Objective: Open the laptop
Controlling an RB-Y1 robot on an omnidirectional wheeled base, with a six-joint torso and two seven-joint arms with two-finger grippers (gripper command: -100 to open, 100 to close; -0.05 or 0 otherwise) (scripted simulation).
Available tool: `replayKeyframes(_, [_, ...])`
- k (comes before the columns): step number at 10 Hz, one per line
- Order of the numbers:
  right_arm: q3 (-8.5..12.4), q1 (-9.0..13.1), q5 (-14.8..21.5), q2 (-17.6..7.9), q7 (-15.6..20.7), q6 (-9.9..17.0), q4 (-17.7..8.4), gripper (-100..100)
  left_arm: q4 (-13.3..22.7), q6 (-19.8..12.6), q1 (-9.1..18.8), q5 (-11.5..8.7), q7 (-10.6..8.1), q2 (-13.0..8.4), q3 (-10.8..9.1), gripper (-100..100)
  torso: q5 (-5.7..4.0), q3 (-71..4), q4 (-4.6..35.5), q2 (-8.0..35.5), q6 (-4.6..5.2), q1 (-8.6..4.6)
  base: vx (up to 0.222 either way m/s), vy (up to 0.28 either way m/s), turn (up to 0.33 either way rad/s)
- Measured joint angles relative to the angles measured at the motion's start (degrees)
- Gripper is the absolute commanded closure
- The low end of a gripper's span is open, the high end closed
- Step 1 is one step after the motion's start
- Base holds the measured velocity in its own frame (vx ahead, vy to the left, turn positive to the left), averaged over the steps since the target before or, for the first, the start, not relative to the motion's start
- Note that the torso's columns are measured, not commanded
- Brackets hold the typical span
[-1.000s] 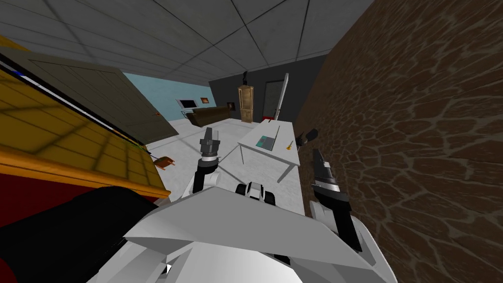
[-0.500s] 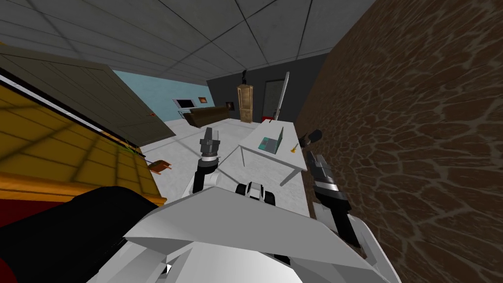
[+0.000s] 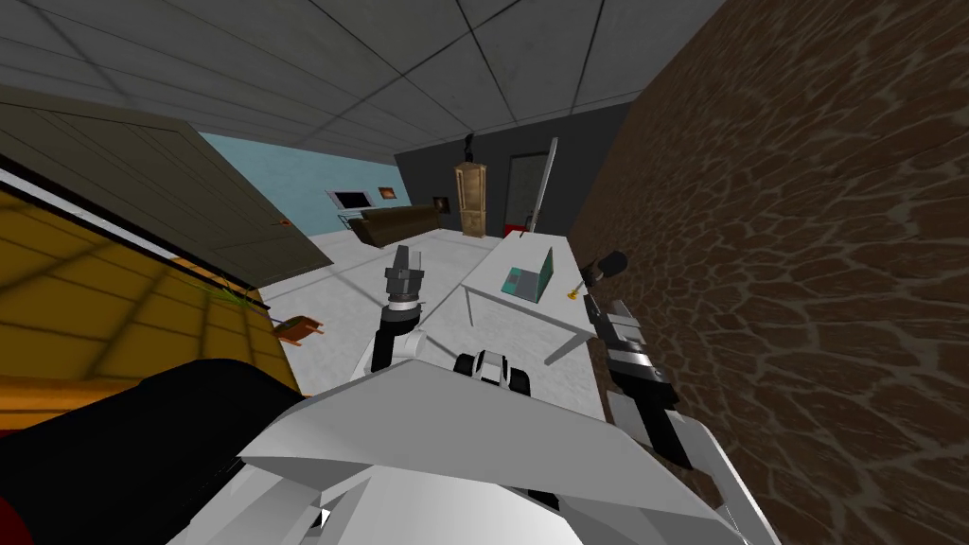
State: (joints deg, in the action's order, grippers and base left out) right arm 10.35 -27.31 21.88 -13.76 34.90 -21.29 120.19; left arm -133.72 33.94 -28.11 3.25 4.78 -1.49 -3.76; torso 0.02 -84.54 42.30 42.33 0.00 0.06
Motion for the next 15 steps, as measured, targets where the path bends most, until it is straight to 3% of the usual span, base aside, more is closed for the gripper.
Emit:
replayKeyframes(5, [1.45,0.59,7.33,-2.79,7.03,2.05,-2.79,-100,0.00,0.00,0.00,0.00,0.00,0.00,0.00,0,-0.03,-0.04,-0.02,-0.05,0.00,-0.11,0.108,0.120,-0.035])
replayKeyframes(15, [5.04,1.68,23.08,-13.41,21.89,7.03,-8.66,-100,0.00,0.00,0.00,0.00,0.00,0.00,0.00,0,-0.02,0.01,0.00,0.01,0.00,-0.05,0.104,0.125,-0.037])
